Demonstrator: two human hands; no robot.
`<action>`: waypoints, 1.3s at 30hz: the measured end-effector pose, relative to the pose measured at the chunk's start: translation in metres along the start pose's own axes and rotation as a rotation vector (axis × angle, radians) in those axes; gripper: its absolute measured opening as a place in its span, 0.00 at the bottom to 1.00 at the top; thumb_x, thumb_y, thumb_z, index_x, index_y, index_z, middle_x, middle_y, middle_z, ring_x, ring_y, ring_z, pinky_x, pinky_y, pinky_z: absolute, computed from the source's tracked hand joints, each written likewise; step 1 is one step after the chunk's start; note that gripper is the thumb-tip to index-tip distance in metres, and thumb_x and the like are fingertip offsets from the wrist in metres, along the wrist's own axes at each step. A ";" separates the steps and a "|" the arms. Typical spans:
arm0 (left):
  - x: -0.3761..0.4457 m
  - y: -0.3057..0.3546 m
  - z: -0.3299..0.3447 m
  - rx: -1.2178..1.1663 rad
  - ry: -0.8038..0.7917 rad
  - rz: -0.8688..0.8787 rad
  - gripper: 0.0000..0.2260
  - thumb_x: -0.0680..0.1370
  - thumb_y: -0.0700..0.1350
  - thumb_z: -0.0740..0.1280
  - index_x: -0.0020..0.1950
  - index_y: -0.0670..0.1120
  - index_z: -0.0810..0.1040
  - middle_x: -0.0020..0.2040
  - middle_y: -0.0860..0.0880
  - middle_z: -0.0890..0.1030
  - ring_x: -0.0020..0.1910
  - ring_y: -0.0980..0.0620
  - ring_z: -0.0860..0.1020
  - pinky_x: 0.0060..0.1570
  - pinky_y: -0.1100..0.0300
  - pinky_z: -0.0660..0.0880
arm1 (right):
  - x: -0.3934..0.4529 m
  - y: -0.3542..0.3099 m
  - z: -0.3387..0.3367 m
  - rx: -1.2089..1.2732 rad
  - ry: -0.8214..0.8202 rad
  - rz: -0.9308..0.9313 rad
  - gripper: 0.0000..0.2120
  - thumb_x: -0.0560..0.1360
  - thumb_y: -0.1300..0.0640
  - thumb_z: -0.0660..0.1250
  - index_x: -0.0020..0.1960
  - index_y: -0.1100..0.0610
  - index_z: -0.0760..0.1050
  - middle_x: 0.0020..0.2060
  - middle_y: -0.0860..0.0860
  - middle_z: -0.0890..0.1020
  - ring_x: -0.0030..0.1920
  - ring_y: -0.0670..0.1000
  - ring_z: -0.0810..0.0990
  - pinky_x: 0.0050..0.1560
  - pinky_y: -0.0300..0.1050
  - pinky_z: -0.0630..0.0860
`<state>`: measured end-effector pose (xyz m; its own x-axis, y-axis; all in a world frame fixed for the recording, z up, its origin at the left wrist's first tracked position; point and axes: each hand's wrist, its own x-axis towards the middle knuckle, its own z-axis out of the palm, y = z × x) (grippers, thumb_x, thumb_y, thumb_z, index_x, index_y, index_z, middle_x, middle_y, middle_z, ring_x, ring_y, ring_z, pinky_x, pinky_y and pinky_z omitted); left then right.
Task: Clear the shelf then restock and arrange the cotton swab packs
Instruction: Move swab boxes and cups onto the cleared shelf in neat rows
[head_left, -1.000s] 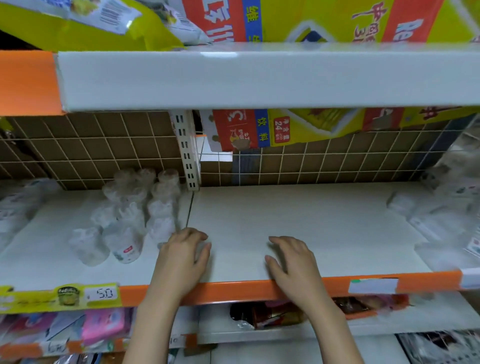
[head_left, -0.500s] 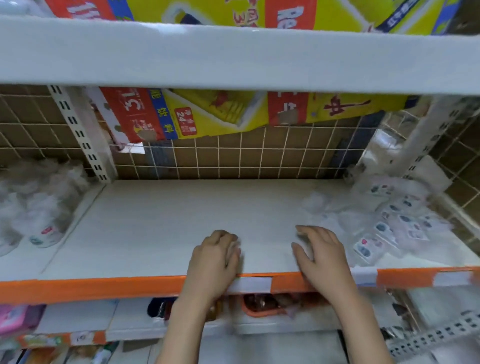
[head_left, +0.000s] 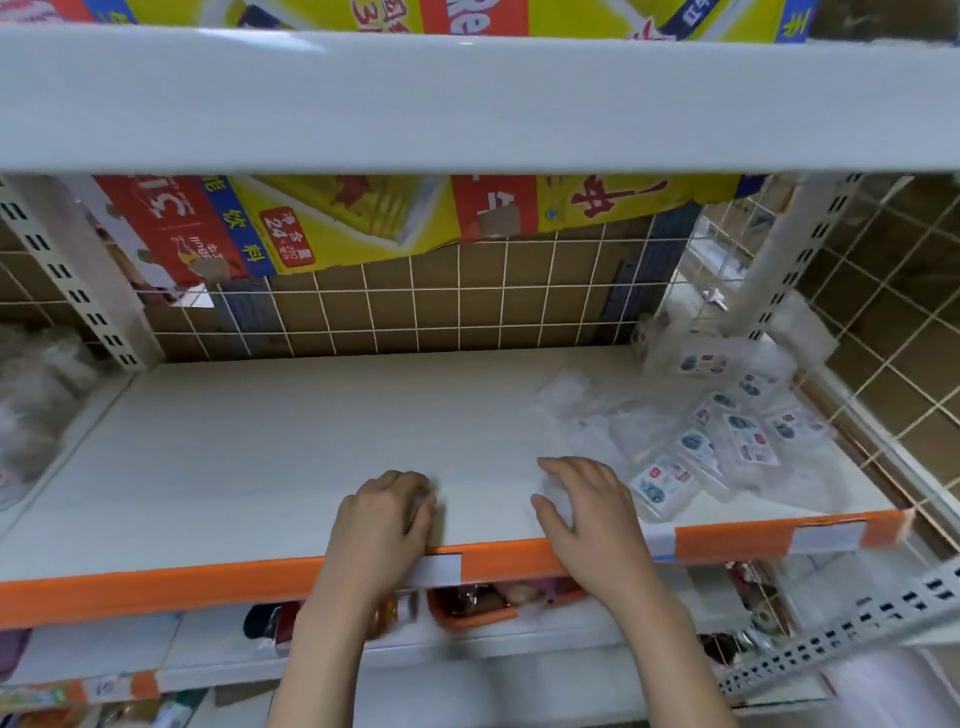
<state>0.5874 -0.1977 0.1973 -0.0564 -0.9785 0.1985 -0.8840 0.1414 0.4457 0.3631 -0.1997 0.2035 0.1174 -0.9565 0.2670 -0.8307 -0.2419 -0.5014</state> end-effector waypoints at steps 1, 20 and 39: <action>0.003 0.004 0.002 -0.006 0.000 0.011 0.21 0.73 0.54 0.55 0.57 0.45 0.80 0.51 0.47 0.82 0.50 0.43 0.78 0.46 0.54 0.73 | -0.001 0.004 -0.003 0.003 -0.001 0.004 0.27 0.71 0.41 0.51 0.63 0.52 0.74 0.59 0.48 0.77 0.62 0.50 0.70 0.61 0.45 0.65; 0.063 0.198 0.090 -0.053 0.112 0.055 0.25 0.71 0.55 0.51 0.54 0.43 0.80 0.52 0.44 0.81 0.48 0.39 0.78 0.45 0.49 0.76 | 0.025 0.175 -0.128 -0.019 0.023 -0.057 0.26 0.73 0.41 0.54 0.65 0.52 0.73 0.61 0.47 0.75 0.64 0.50 0.69 0.60 0.39 0.59; 0.084 0.179 0.081 0.000 0.067 -0.064 0.23 0.73 0.55 0.56 0.60 0.45 0.78 0.57 0.45 0.80 0.54 0.42 0.77 0.51 0.51 0.74 | 0.058 0.190 -0.125 -0.025 -0.179 0.066 0.46 0.65 0.33 0.69 0.75 0.51 0.55 0.67 0.50 0.62 0.68 0.51 0.58 0.66 0.43 0.56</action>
<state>0.3867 -0.2666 0.2234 0.0313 -0.9733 0.2273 -0.8847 0.0788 0.4594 0.1442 -0.2811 0.2265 0.1549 -0.9845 0.0828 -0.8530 -0.1755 -0.4915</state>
